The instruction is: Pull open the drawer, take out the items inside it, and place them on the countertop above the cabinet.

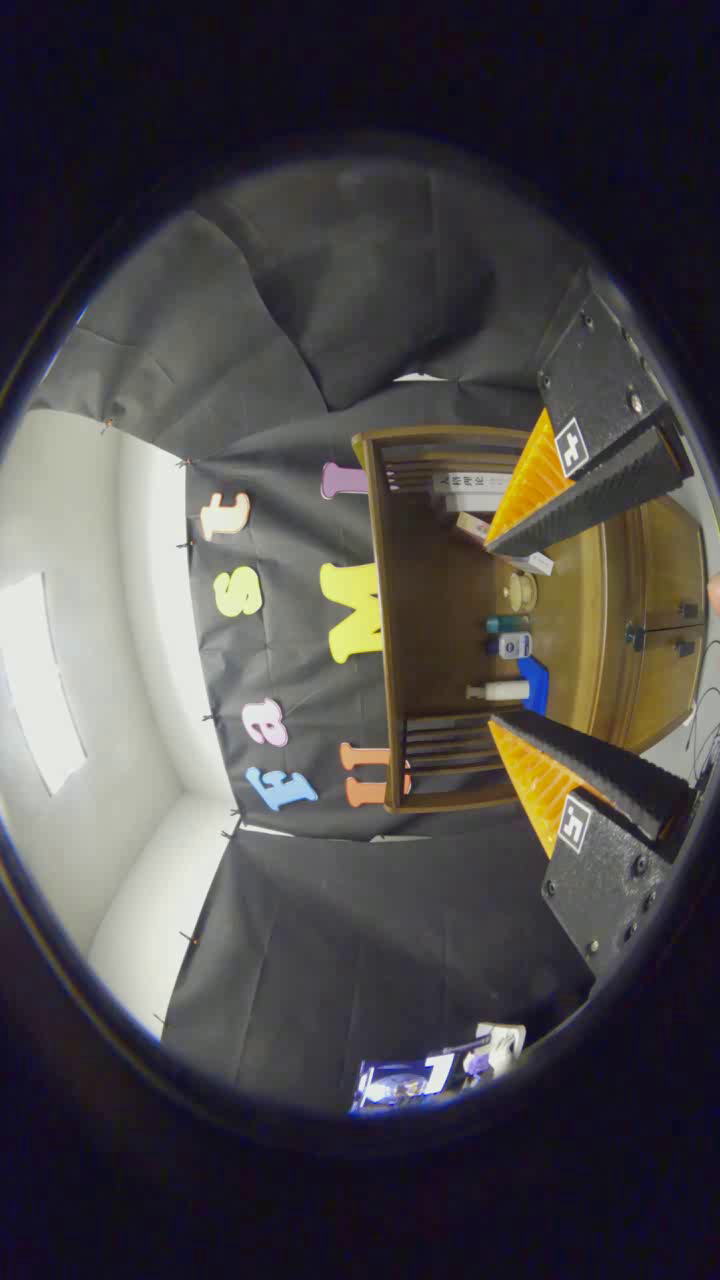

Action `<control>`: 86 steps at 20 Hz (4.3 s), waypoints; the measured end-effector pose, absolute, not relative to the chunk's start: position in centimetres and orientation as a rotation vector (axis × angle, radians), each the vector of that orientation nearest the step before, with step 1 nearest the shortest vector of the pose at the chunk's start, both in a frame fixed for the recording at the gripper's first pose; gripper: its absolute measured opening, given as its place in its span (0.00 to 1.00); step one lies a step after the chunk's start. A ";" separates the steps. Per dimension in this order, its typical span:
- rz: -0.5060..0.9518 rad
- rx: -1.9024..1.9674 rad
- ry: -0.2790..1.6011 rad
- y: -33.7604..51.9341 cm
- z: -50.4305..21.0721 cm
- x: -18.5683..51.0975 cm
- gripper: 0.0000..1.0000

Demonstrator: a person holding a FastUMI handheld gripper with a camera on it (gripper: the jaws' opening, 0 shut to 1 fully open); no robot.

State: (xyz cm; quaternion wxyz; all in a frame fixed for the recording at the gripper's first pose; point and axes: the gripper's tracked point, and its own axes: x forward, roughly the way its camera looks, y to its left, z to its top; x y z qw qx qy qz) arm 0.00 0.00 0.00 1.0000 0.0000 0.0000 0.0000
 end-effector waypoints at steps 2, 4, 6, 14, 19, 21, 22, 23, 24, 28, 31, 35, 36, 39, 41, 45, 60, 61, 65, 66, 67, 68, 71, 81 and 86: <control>-0.006 -0.006 -0.011 0.0 0.1 0.0 1.00; -0.007 -0.003 -0.013 0.0 0.0 0.1 0.99; -0.003 0.003 -0.016 0.2 0.0 0.3 0.99; -0.006 0.021 -0.021 0.4 -0.5 0.9 0.99; -0.009 0.028 -0.002 0.3 -1.6 1.9 1.00; -0.009 0.032 0.001 0.4 -2.1 2.5 1.00; -0.009 0.033 0.003 0.4 -2.5 2.9 1.00; -0.009 0.037 0.006 0.4 -2.8 3.2 1.00; -0.005 0.040 0.008 0.5 -3.1 3.5 1.00; 0.011 0.047 0.027 0.6 -5.6 4.5 1.00; -0.003 0.040 0.052 0.0 -8.7 6.0 0.99; -0.034 0.031 0.151 -1.1 -15.7 9.2 0.99; -0.032 0.043 0.190 -1.1 -17.8 9.9 0.99; -0.030 0.089 0.284 -0.6 -23.3 11.5 0.98; -0.038 0.104 0.326 -0.3 -26.2 12.6 0.98; -0.048 0.083 0.380 0.3 -31.1 15.4 0.97; -0.173 0.042 0.421 -0.9 -39.5 20.1 0.49; -0.173 0.041 0.420 -0.9 -39.4 20.1 0.47; -0.171 0.053 0.434 -1.0 -39.4 19.7 0.39; -0.174 0.054 0.435 -1.0 -39.4 19.5 0.38; -0.177 0.053 0.433 -1.0 -39.3 19.2 0.37; -0.177 0.049 0.431 -1.0 -39.2 18.7 0.37; -0.169 0.043 0.430 -0.8 -39.0 17.1 0.36; -0.158 0.020 0.433 -0.1 -38.3 10.5 0.36; -0.139 0.033 0.442 0.4 -38.2 7.4 0.36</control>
